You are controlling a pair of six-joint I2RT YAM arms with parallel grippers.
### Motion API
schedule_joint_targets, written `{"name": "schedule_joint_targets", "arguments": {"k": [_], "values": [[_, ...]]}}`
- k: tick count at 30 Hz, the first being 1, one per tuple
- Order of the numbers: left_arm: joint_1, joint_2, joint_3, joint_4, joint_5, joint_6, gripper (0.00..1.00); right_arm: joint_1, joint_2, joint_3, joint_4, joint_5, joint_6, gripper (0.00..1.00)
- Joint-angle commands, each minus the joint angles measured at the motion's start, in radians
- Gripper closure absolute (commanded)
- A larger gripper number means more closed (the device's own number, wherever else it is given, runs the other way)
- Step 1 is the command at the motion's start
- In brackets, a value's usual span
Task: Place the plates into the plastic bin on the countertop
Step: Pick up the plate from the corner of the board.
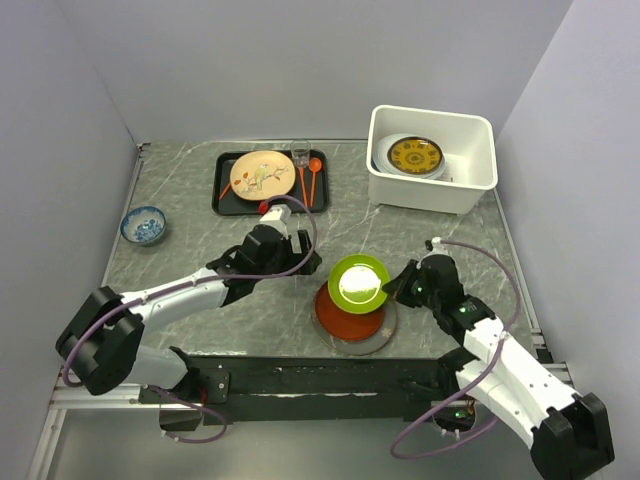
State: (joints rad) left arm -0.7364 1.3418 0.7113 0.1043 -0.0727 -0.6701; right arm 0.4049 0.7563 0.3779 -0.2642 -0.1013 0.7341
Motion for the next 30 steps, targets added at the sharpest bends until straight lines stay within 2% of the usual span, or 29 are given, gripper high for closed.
{"name": "schedule_joint_targets", "arguments": {"k": [1,10,25,30], "values": [[0.003,-0.041,-0.015,-0.002,-0.03,0.01,0.01,-0.011,0.032,0.076,0.095,0.025,-0.016,1.0],[0.005,-0.035,-0.013,0.028,0.013,0.012,0.01,-0.023,0.093,0.136,0.172,-0.001,-0.016,1.0],[0.006,-0.142,-0.05,0.0,-0.015,0.044,0.01,-0.092,0.227,0.243,0.237,-0.075,-0.048,1.0],[0.008,-0.185,-0.068,-0.025,-0.038,0.043,0.01,-0.176,0.3,0.256,0.321,-0.222,-0.026,1.0]]}}
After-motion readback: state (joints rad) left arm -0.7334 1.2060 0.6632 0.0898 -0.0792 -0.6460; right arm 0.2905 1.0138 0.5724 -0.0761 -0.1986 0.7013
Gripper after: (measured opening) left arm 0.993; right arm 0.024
